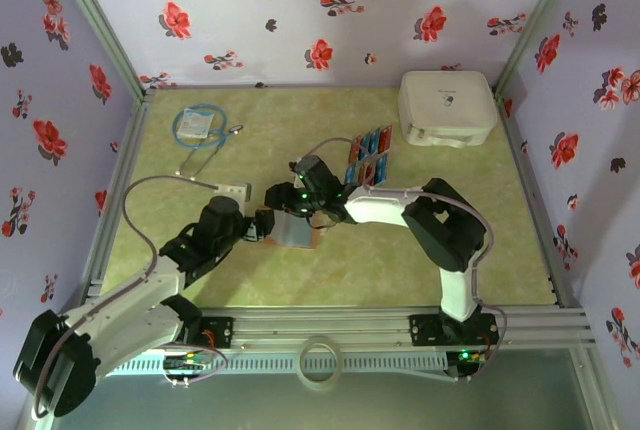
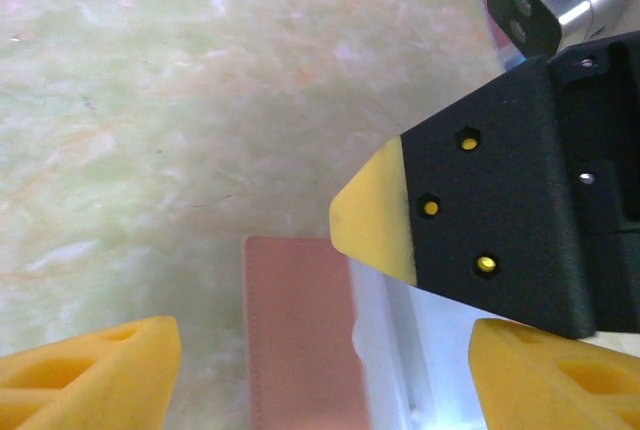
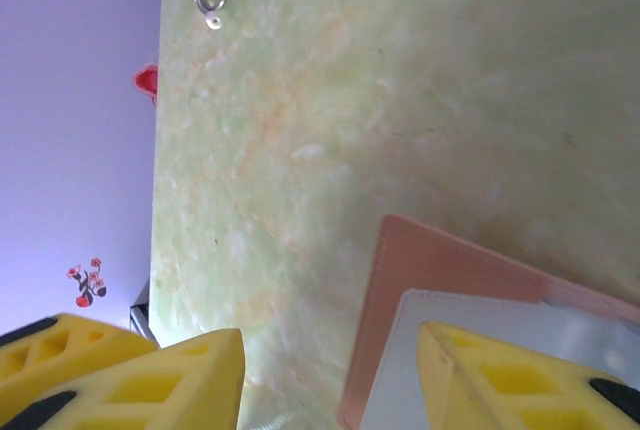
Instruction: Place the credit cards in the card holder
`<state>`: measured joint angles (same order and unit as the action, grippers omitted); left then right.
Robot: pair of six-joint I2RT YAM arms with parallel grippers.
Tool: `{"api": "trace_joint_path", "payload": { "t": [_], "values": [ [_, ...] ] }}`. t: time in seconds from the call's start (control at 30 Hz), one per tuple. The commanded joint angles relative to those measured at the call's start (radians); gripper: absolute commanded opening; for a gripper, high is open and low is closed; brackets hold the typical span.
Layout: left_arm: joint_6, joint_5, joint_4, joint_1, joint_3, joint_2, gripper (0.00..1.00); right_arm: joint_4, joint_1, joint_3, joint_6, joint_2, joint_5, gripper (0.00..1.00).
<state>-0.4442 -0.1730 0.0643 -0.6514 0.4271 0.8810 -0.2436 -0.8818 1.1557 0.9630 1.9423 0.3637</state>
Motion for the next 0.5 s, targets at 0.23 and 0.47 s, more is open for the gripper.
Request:
{"api": "trace_joint_path", "payload": {
  "t": [0.23,0.47],
  "values": [
    [-0.03,-0.023,0.016,0.018,-0.004,0.004,0.83,0.025,-0.019,0.109,0.012,0.137,0.022,0.48],
    [-0.027,-0.025,0.014,0.029,-0.002,0.034,0.93,0.157,0.004,0.093,-0.092,-0.001,-0.007,0.48]
  ]
}}
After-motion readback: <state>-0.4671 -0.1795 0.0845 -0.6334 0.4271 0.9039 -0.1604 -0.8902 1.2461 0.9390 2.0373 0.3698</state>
